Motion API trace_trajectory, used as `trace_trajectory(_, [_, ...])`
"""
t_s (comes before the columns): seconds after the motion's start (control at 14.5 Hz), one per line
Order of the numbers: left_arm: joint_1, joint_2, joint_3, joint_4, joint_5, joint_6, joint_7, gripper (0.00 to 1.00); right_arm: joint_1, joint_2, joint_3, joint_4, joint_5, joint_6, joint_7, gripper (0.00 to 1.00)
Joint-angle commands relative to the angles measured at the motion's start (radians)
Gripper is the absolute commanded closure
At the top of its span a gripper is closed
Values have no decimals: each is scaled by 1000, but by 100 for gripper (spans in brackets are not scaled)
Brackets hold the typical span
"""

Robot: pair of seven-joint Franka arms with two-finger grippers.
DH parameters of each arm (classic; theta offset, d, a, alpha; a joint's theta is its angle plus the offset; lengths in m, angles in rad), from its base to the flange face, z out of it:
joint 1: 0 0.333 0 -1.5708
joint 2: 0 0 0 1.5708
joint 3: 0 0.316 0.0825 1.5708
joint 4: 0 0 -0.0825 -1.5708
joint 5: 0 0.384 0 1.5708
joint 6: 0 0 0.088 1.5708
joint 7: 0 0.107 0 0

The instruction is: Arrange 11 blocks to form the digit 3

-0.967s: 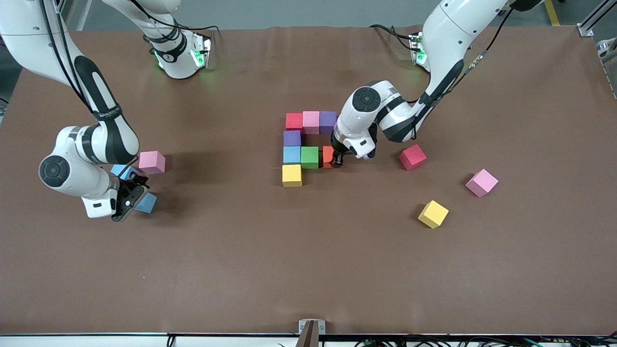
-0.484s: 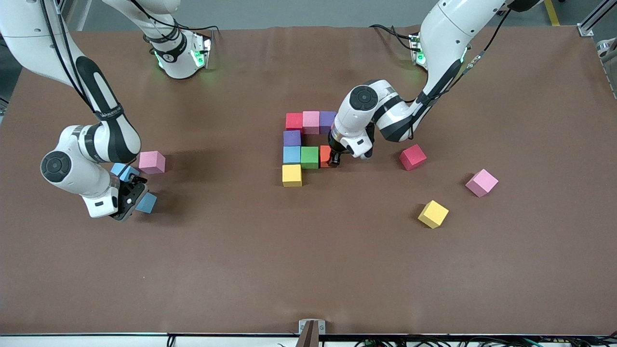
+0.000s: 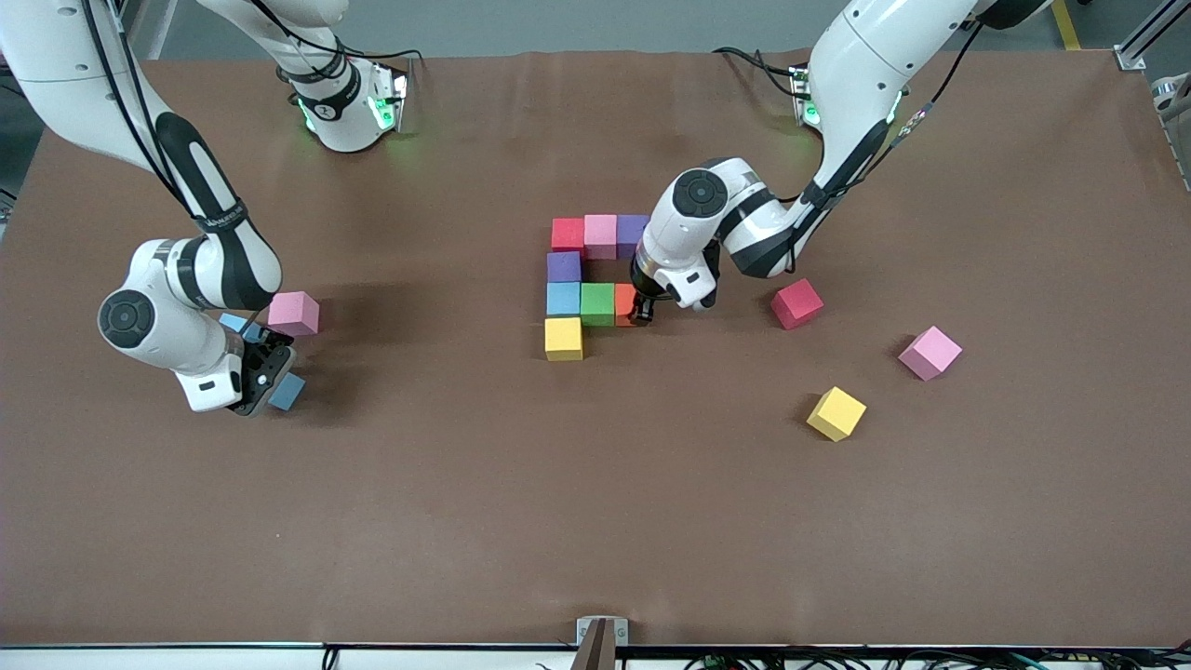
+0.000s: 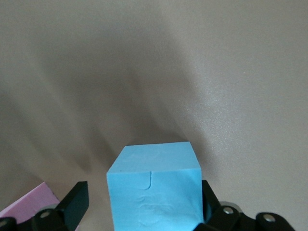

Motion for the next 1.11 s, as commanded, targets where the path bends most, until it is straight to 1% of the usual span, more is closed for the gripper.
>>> trace_trajectory(0.0, [-11,24,3,19,38,8,-13,70,-27,-2,16,-17,-14,23,-14,38])
trace_trajectory(0.07, [-15,25,3,17,41,8,-13,64,-27,0,16,-12,-14,21,-14,56])
trace_trajectory(0.14, [-15,25,3,17,41,8,-13,49,-24,0,16,-3,-14,9,-9,67])
trace_trajectory(0.21, [-17,27,3,17,41,7,-14,25,-19,-2,16,11,-13,-6,3,71])
trace_trajectory(0.28, [-19,27,3,17,41,7,-16,5,-13,-2,16,29,-5,-29,12,73])
trace_trajectory(0.35, [-20,27,3,17,41,7,-14,0,-4,-2,16,55,3,-68,45,73])
trace_trajectory(0.55, [-19,25,3,17,42,4,-13,0,66,-4,16,164,4,-209,240,73])
trace_trajectory(0.62, [-17,19,3,17,42,-1,-11,0,94,-2,17,193,4,-233,315,73])
trace_trajectory(0.83, [-16,-28,-1,17,48,-51,-13,0,203,16,17,262,7,-237,527,73])
trace_trajectory(1.04, [-3,-112,-35,19,47,-108,-13,0,330,64,17,345,30,-252,839,73])
